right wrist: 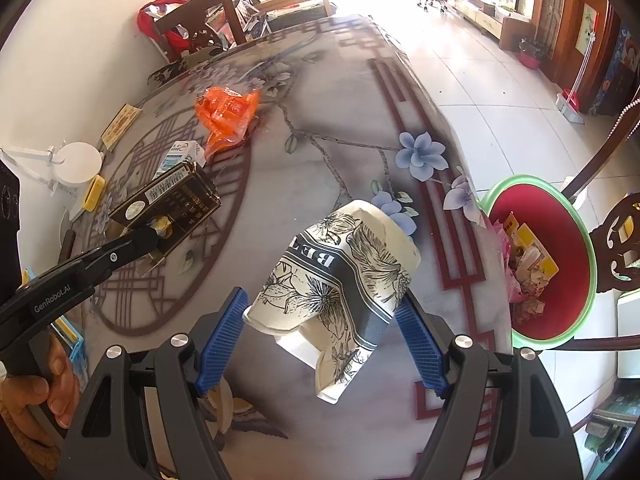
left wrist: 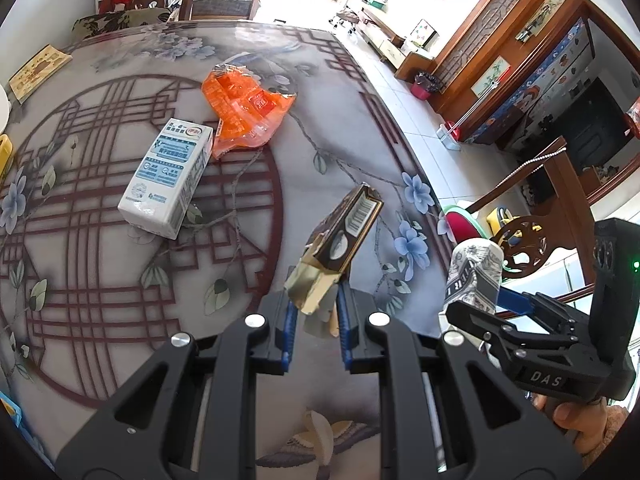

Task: Collect trash
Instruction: 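Carry the paper cup with the right gripper and brown wrapper with the left over the bucket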

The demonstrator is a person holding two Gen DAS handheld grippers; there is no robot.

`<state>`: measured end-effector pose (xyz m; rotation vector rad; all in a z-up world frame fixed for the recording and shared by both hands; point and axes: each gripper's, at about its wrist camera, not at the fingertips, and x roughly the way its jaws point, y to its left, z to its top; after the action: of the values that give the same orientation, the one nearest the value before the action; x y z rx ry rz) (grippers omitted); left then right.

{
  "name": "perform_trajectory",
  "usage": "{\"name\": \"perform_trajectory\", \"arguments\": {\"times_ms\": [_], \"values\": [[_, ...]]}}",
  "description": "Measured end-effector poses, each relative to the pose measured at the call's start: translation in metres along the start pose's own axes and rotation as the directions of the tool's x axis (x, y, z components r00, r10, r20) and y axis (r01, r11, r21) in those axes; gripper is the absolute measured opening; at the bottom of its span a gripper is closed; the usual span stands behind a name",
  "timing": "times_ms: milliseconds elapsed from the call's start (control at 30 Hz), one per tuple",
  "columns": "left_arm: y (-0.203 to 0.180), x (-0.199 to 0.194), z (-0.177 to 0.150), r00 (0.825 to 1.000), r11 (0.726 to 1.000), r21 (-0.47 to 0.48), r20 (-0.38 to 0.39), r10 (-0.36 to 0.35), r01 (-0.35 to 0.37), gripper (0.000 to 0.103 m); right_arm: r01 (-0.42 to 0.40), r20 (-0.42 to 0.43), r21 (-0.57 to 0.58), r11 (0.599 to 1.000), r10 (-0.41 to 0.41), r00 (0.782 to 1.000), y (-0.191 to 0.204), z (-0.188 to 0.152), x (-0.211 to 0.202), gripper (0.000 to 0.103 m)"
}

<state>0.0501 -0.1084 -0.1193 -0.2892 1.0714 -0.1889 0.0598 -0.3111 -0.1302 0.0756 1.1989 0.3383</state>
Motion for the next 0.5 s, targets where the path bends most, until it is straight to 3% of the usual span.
{"name": "perform_trajectory", "arguments": {"times_ms": [500], "values": [[-0.033, 0.013, 0.004, 1.000, 1.000, 0.016, -0.010, 0.007, -0.007, 0.017, -0.014, -0.001, 0.022, 1.000, 0.014, 1.000, -0.035, 0.003, -0.005, 0.073]]}}
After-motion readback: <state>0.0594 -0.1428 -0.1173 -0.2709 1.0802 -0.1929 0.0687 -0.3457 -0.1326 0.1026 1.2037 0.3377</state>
